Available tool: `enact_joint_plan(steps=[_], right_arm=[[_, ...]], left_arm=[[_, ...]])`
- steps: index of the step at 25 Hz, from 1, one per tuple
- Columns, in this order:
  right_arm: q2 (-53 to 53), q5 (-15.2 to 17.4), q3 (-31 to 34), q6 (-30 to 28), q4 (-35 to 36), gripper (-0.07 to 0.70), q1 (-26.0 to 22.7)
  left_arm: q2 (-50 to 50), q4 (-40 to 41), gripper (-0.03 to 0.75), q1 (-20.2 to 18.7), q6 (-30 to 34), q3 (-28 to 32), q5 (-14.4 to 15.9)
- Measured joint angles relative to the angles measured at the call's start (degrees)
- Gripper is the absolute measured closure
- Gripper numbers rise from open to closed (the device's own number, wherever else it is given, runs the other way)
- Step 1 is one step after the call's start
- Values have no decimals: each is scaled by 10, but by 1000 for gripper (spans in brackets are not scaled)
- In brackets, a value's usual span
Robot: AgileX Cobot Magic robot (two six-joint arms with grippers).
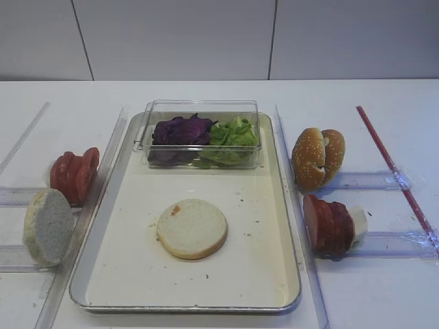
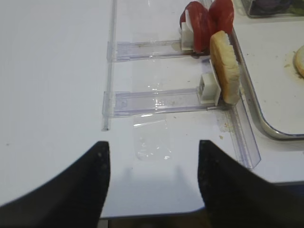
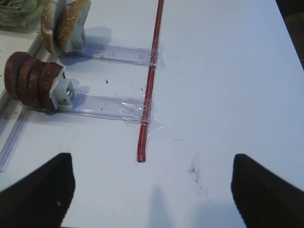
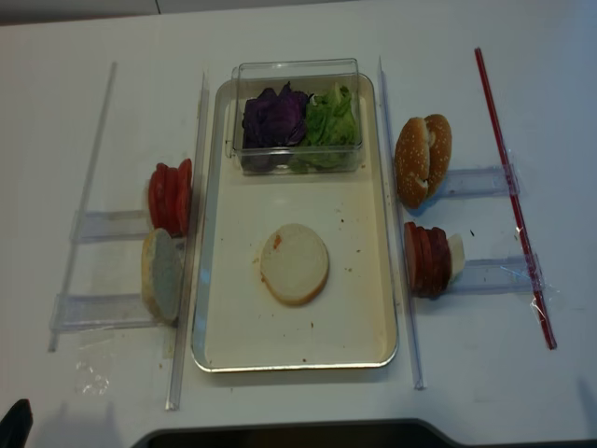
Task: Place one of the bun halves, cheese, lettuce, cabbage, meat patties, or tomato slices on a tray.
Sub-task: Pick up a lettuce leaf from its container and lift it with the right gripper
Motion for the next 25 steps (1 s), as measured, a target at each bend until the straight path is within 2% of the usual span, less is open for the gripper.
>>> enact_joint_plan(steps=[14, 18, 25], right_arm=[[0, 0, -16, 0, 0, -57, 0], [22, 0, -65, -6, -13, -57, 0], [151, 1, -183, -6, -21, -57, 0]], left_arm=[[0, 0, 299, 0, 0, 0, 0], [0, 0, 299, 0, 0, 0, 0], [0, 0, 299, 0, 0, 0, 0]])
